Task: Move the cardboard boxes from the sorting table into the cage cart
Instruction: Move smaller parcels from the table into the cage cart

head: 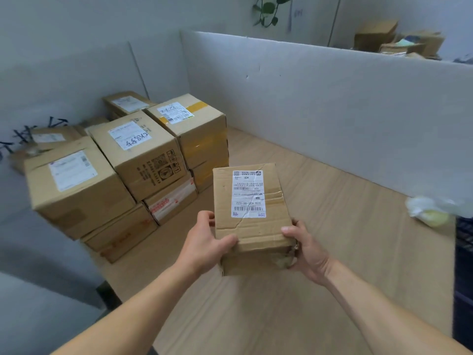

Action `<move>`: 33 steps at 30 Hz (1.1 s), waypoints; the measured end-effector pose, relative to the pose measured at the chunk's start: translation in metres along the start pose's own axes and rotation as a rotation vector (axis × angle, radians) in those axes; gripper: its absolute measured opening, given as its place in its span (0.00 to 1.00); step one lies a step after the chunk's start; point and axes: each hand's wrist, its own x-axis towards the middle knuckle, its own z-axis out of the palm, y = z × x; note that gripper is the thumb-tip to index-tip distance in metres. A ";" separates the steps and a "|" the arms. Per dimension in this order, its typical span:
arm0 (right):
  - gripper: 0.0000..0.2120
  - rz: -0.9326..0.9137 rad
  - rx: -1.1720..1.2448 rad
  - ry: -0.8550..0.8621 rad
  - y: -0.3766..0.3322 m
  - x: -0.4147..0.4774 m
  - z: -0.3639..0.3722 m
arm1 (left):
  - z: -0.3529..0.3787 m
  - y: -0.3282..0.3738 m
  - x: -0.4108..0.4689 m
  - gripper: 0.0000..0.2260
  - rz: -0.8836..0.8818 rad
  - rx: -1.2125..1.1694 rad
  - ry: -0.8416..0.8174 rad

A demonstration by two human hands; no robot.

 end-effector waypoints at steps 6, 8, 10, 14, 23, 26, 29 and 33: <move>0.38 -0.073 -0.069 -0.041 -0.008 -0.010 0.011 | -0.021 0.012 -0.021 0.24 0.023 -0.013 0.044; 0.41 -0.104 -0.095 -0.058 -0.012 -0.012 0.019 | -0.031 0.016 -0.027 0.24 0.035 -0.006 0.054; 0.41 -0.124 -0.137 -0.075 -0.017 -0.017 0.029 | -0.041 0.020 -0.033 0.25 0.046 0.000 0.062; 0.36 -0.165 -0.168 -0.113 -0.028 -0.028 0.051 | -0.065 0.022 -0.043 0.27 0.075 0.026 0.079; 0.36 -0.243 -0.219 -0.146 -0.036 -0.055 0.096 | -0.124 0.007 -0.085 0.31 0.118 0.131 0.150; 0.35 -0.277 -0.237 -0.162 -0.035 -0.074 0.112 | -0.146 0.000 -0.107 0.30 0.127 0.143 0.194; 0.34 -0.309 -0.247 -0.188 -0.030 -0.097 0.131 | -0.167 -0.007 -0.133 0.32 0.128 0.167 0.238; 0.28 -0.335 -0.228 -0.209 -0.021 -0.124 0.158 | -0.195 -0.012 -0.173 0.35 0.143 0.206 0.256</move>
